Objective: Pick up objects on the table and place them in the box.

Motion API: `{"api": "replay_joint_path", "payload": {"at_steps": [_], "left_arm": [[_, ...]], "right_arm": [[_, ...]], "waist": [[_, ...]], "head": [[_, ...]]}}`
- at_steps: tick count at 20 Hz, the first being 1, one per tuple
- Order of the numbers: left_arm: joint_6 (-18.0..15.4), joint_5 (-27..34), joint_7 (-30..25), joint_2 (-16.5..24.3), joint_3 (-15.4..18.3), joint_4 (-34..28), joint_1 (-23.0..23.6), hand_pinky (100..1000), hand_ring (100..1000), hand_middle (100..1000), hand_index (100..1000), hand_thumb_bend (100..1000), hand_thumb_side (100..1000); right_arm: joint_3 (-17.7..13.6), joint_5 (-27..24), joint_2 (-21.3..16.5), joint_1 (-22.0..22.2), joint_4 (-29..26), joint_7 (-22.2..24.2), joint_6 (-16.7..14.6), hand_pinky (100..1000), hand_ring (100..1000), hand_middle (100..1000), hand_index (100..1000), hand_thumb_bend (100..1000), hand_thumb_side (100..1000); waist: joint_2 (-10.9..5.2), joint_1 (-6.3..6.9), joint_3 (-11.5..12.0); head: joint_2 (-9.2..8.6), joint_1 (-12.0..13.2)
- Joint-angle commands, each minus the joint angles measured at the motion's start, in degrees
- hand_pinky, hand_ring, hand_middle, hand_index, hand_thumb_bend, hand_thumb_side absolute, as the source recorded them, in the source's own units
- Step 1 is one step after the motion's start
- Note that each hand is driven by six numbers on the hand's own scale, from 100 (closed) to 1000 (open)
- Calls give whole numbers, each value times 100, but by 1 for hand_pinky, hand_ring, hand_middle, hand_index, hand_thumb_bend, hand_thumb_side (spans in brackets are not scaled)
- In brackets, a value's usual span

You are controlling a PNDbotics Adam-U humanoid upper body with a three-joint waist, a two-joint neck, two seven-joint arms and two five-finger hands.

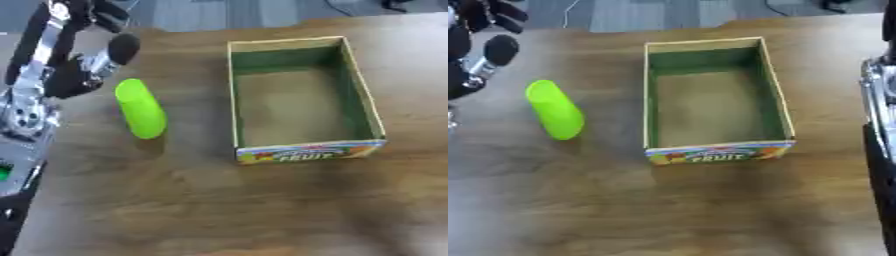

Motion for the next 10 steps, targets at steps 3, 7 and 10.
{"api": "replay_joint_path", "payload": {"at_steps": [3, 7, 10], "left_arm": [[69, -668, -680, 998, -112, -75, 181, 591, 751, 773, 837, 1000, 774], [157, -1161, -1289, 1400, -128, -89, 230, 615, 789, 812, 871, 1000, 769], [219, -1569, -1637, 1483, -97, -102, 168, 638, 814, 841, 898, 1000, 772]], "right_arm": [[-2, 30, -159, -34, -9, 0, -3, 100, 527, 594, 661, 100, 913], [14, 32, -167, -30, 0, 16, -6, 100, 527, 594, 661, 100, 914], [18, 35, -171, -31, 2, 23, -9, 100, 527, 594, 660, 100, 914]], "waist": [[-130, 53, -10], [-144, 76, -2], [-144, 75, -17]], "head": [[-1, -77], [-1, -79], [-1, -81]]}}
